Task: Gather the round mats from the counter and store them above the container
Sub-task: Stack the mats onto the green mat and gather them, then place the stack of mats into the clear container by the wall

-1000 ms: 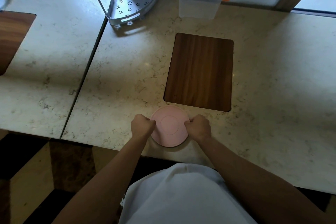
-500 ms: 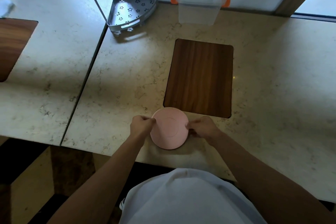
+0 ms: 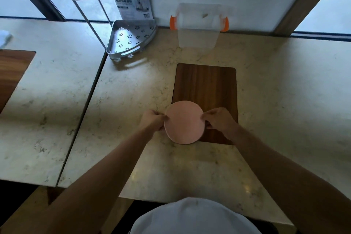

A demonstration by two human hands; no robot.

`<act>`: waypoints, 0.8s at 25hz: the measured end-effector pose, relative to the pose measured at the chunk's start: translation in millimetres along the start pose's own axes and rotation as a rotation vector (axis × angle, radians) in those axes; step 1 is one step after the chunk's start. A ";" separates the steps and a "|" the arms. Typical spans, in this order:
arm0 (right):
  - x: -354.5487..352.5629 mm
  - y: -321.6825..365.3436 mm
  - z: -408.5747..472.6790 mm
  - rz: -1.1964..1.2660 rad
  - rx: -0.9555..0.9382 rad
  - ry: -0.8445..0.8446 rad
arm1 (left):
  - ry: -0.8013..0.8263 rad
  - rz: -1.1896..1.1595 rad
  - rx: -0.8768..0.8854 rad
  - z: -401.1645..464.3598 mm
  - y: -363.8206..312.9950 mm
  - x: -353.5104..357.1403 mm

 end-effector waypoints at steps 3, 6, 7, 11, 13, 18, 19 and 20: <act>-20.2 33.3 21.5 -0.051 -0.065 -0.042 | 0.009 0.014 0.045 23.9 -41.7 0.9; -41.4 71.7 48.1 -0.095 -0.158 -0.082 | 0.040 0.004 0.111 50.4 -87.7 1.7; -48.1 84.6 57.4 -0.102 -0.184 -0.095 | 0.057 0.009 0.127 58.7 -102.6 1.7; -72.3 129.2 94.4 -0.086 -0.225 -0.166 | 0.120 -0.003 0.164 90.6 -159.0 1.3; -82.9 152.8 113.4 -0.071 -0.261 -0.201 | 0.141 0.007 0.220 108.2 -191.6 -0.8; -116.1 223.1 156.6 -0.022 -0.349 -0.295 | 0.167 -0.026 0.401 149.4 -276.7 -14.2; -121.7 236.5 162.6 0.004 -0.373 -0.300 | 0.145 -0.018 0.427 157.7 -292.3 -18.3; -127.5 251.1 169.4 0.021 -0.402 -0.304 | 0.117 -0.003 0.447 166.5 -309.6 -21.5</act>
Point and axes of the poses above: each hand's wrist, its own z-axis towards the middle knuckle, its own x-axis out of the palm, y = z × x, the point moved 4 cm from there along z, towards the middle knuckle, and after that the axes turned 1 degree about -y, right-handed, at the moved point
